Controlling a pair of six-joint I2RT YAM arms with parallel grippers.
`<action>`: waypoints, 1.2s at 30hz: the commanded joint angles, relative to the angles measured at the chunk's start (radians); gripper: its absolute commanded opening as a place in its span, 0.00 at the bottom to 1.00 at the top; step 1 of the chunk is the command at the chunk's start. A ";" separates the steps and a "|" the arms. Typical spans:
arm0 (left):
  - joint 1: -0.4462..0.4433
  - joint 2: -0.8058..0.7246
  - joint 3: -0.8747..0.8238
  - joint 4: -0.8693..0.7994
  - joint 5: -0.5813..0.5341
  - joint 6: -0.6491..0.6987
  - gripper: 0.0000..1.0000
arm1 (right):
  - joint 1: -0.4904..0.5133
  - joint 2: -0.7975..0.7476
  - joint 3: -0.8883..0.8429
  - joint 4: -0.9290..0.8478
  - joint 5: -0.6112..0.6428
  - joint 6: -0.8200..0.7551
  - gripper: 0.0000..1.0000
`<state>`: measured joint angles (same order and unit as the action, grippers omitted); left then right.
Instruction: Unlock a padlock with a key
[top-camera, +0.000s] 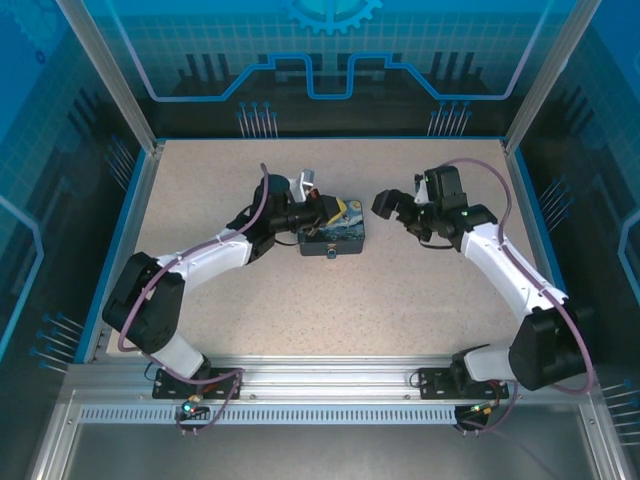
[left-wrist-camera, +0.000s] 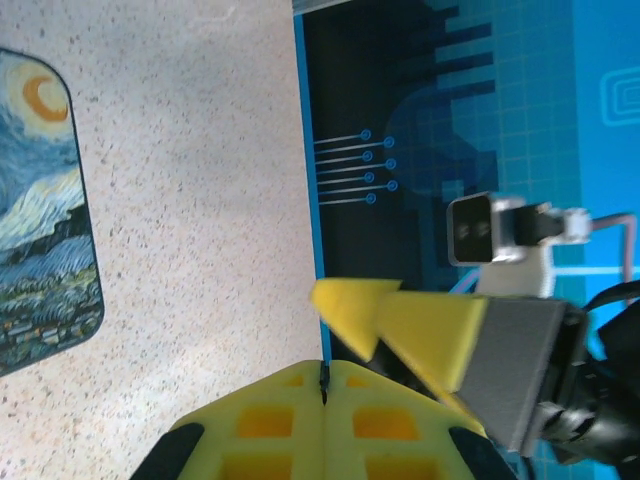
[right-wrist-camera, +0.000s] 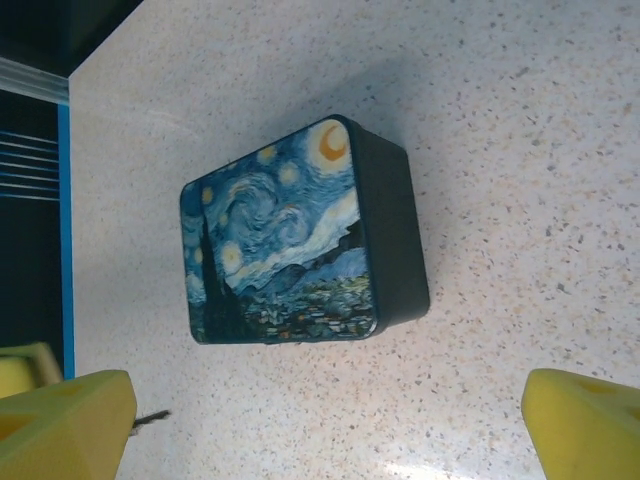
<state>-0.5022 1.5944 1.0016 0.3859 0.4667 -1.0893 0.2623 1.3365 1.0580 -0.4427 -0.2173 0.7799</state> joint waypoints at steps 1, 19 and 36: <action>0.014 -0.031 0.047 -0.013 -0.042 0.032 0.00 | -0.007 -0.056 -0.036 0.102 0.012 0.050 1.00; 0.052 -0.029 0.064 0.119 -0.158 -0.026 0.00 | 0.153 0.108 -0.102 0.747 -0.182 0.419 0.98; 0.053 -0.092 -0.048 0.219 -0.238 -0.110 0.00 | 0.227 0.156 -0.207 1.121 -0.017 0.632 0.61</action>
<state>-0.4549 1.5276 0.9749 0.5461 0.2504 -1.1767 0.4797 1.4830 0.8433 0.5987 -0.2596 1.3952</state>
